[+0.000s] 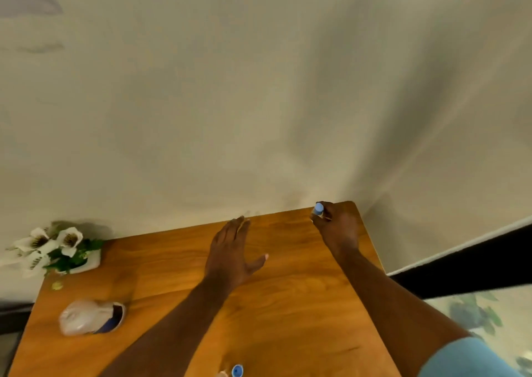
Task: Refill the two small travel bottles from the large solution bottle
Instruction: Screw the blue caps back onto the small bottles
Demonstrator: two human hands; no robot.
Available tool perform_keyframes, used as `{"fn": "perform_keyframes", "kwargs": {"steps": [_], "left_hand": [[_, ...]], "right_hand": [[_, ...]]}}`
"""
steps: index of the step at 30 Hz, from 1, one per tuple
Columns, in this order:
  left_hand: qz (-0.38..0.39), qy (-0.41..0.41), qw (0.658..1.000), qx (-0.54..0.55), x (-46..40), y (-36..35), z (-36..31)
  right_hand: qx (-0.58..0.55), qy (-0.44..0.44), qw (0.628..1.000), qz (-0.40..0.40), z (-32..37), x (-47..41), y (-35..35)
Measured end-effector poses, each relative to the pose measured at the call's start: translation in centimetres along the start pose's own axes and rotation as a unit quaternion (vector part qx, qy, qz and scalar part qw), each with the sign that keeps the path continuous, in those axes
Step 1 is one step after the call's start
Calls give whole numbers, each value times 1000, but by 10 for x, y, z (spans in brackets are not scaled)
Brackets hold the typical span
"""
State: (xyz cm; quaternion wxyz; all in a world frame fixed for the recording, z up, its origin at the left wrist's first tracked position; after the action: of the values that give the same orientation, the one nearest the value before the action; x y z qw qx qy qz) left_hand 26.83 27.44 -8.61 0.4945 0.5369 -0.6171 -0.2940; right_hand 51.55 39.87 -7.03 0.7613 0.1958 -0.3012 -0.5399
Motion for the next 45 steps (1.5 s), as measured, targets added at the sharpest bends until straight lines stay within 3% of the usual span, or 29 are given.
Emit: {"fn": "perform_keyframes", "kwargs": {"steps": [5, 14, 24, 29, 35, 40, 45], "left_hand": [[10, 10, 1000, -5, -12, -17, 12], [21, 23, 999, 11, -8, -29, 22], [7, -8, 996, 87, 67, -17, 47], [36, -1, 981, 188, 126, -47, 76], [100, 17, 956, 274, 195, -100, 99], [147, 26, 938, 312, 223, -133, 101], [128, 31, 943, 307, 227, -147, 98]], "right_hand": [[-29, -20, 999, 38, -29, -34, -22], [-27, -30, 999, 21, -45, -39, -34], [74, -1, 996, -52, -24, 65, -28], [70, 52, 991, 104, 2, 140, -99], [124, 55, 949, 286, 0, 217, -205], [168, 61, 936, 303, -3, 241, -240], [174, 79, 948, 254, -2, 245, -244]]}}
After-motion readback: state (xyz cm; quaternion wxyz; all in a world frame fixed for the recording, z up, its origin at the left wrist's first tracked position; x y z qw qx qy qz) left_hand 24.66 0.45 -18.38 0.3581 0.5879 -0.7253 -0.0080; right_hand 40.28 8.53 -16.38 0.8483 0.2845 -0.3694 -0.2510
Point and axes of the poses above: each hand's wrist, its own x-axis away from the middle knuckle, its own y-axis out of the back of the hand, z = x × y, the point moved 9 cm from there along -x, towards the middle knuckle, and after that the axes turned 13 degrees about z, right-handed, at the moved point
